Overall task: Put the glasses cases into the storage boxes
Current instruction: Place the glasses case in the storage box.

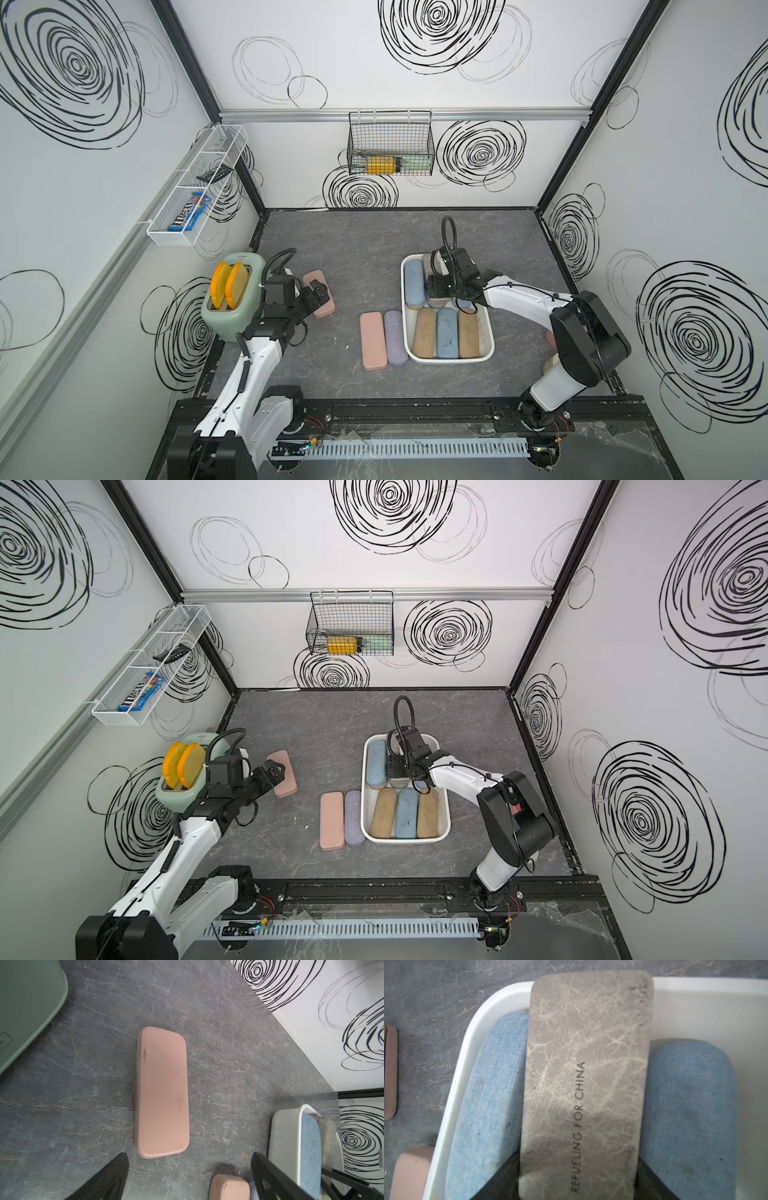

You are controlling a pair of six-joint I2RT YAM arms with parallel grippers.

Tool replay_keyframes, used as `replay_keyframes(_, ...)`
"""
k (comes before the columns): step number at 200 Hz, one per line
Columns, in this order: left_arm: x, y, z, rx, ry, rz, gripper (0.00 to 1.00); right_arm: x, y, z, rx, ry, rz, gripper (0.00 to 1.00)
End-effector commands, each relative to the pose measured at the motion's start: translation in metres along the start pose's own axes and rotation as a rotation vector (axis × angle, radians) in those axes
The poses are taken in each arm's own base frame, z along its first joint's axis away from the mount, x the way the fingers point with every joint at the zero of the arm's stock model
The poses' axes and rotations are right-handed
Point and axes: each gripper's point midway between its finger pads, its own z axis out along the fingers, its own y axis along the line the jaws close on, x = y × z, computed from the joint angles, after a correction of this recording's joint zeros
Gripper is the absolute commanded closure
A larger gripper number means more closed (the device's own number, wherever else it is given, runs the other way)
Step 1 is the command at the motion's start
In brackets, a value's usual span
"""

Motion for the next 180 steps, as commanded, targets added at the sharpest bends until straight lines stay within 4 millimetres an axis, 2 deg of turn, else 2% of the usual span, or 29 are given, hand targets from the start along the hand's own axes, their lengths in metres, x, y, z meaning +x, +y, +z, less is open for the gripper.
replay_keyframes(1,-0.004,-0.008,0.001,0.033,-0.021,0.020,0.04,-0.014,0.006,-0.003,0.003,-0.038,0.010,0.35)
replay_keyframes(30,-0.004,-0.008,0.001,0.033,-0.021,0.022,0.04,-0.020,0.006,-0.012,0.015,-0.060,0.018,0.27)
replay_keyframes(63,-0.002,-0.010,0.001,0.035,-0.020,0.030,0.04,-0.035,0.008,-0.035,0.018,-0.113,0.027,0.15)
replay_keyframes(107,0.009,-0.018,0.001,0.010,0.003,0.088,0.04,-0.042,0.012,-0.064,0.017,-0.154,0.031,0.08)
replay_keyframes(148,0.043,-0.040,0.005,0.018,0.090,0.209,0.04,-0.040,0.017,-0.095,-0.015,-0.192,0.050,0.08)
replay_keyframes(180,0.090,-0.068,-0.006,0.082,0.154,0.272,0.04,-0.029,0.020,-0.122,-0.015,-0.205,0.062,0.08)
